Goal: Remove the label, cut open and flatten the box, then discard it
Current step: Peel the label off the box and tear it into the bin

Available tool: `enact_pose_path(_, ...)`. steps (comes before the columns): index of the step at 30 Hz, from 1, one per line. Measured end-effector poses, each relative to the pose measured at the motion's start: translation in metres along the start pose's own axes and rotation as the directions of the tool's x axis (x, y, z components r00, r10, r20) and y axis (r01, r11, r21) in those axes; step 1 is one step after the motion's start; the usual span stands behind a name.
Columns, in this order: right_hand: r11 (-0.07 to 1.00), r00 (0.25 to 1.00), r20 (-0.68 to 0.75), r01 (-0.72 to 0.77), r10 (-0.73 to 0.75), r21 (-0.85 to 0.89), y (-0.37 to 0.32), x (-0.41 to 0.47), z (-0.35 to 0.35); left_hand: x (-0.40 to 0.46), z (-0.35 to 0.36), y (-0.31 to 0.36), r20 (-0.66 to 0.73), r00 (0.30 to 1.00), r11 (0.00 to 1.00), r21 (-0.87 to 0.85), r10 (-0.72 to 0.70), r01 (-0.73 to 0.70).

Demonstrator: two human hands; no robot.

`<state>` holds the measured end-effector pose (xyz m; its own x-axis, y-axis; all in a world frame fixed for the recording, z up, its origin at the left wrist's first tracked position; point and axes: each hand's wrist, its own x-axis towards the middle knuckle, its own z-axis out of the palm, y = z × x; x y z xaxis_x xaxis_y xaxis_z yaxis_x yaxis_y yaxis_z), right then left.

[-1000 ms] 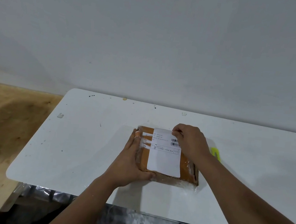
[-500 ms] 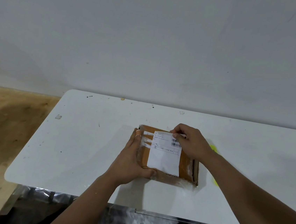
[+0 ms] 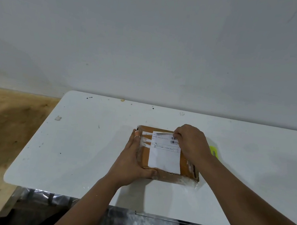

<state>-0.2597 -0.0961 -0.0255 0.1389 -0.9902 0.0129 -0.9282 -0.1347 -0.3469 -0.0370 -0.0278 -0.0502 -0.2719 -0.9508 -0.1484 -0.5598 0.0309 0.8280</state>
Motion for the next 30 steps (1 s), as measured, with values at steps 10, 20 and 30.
enact_pose_path(10, 0.997, 0.993, 0.113, 0.018, -0.027, 0.080, -0.002, -0.006, -0.020, 0.002, 0.001, -0.002, 0.002, 1.000, 1.000, -0.024, -0.009, 0.009)
enact_pose_path(20, 0.913, 0.980, 0.199, -0.099, 0.019, 0.395, 0.002, -0.018, -0.031, 0.003, 0.004, -0.003, -0.040, 0.999, 1.000, -0.019, -0.011, 0.010)
enact_pose_path(30, 0.923, 0.981, 0.106, -0.187, 0.160, 0.336, 0.007, -0.029, -0.015, 0.004, 0.004, -0.004, -0.050, 0.999, 1.000, -0.020, 0.005, -0.006)
